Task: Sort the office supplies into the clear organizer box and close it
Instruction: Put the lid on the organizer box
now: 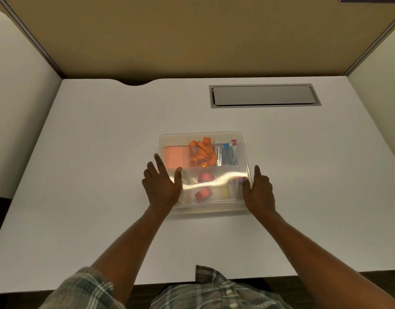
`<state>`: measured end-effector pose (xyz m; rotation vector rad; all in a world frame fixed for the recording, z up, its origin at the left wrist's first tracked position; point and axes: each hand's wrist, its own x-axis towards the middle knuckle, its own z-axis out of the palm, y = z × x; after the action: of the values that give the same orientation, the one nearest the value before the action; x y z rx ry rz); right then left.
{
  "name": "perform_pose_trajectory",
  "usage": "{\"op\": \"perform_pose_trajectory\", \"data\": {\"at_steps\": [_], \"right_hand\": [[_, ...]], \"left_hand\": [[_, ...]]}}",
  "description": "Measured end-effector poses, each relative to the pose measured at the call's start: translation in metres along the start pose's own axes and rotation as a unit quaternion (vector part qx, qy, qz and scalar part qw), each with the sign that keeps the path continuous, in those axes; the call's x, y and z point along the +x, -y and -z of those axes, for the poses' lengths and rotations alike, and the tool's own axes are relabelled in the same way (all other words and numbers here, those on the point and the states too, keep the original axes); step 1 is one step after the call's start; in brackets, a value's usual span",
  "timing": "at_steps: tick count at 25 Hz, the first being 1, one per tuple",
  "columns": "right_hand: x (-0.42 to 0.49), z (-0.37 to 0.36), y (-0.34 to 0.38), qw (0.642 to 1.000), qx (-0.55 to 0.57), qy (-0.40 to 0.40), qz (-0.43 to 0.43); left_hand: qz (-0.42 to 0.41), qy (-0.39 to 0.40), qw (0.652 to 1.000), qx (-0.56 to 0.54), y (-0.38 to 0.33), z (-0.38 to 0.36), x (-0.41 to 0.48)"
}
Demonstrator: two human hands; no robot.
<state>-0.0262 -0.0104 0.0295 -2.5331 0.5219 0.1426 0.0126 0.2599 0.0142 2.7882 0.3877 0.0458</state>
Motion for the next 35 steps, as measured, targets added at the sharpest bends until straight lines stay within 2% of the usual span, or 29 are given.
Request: {"op": "perform_pose_trajectory", "data": {"at_steps": [4, 8, 12, 16, 20, 25, 29, 32, 35], "right_hand": [[-0.013, -0.021, 0.0, 0.992, -0.094, -0.011, 0.084], [-0.011, -0.031, -0.007, 0.988, -0.104, -0.032, 0.106], [-0.005, -0.03, -0.004, 0.991, -0.1, -0.038, 0.08], [0.058, -0.021, 0.023, 0.989, -0.094, -0.014, 0.117], [0.113, -0.026, 0.044, 0.98, -0.113, 0.015, 0.162], [0.118, -0.033, 0.037, 0.985, -0.045, 0.007, 0.167], [0.111, -0.018, 0.035, 0.986, 0.069, 0.018, 0.152], [0.081, -0.016, 0.015, 0.99, 0.118, -0.006, 0.079], [0.053, -0.026, 0.011, 0.992, 0.102, 0.014, 0.077]], "left_hand": [[-0.069, 0.029, 0.996, 0.038, 0.0, -0.015, -0.027], [-0.071, 0.033, 0.997, 0.023, 0.004, -0.02, -0.024], [-0.074, 0.034, 0.996, 0.035, 0.003, -0.019, -0.018], [-0.102, 0.022, 0.994, 0.016, -0.014, -0.015, 0.041], [-0.127, 0.048, 0.99, 0.026, -0.029, -0.022, 0.096], [-0.138, 0.028, 0.989, 0.053, -0.022, -0.037, 0.096], [-0.155, 0.032, 0.985, 0.073, -0.027, -0.023, 0.093], [-0.171, 0.0, 0.984, 0.05, -0.035, -0.027, 0.045], [-0.167, 0.014, 0.986, 0.026, -0.039, -0.04, -0.025]]}}
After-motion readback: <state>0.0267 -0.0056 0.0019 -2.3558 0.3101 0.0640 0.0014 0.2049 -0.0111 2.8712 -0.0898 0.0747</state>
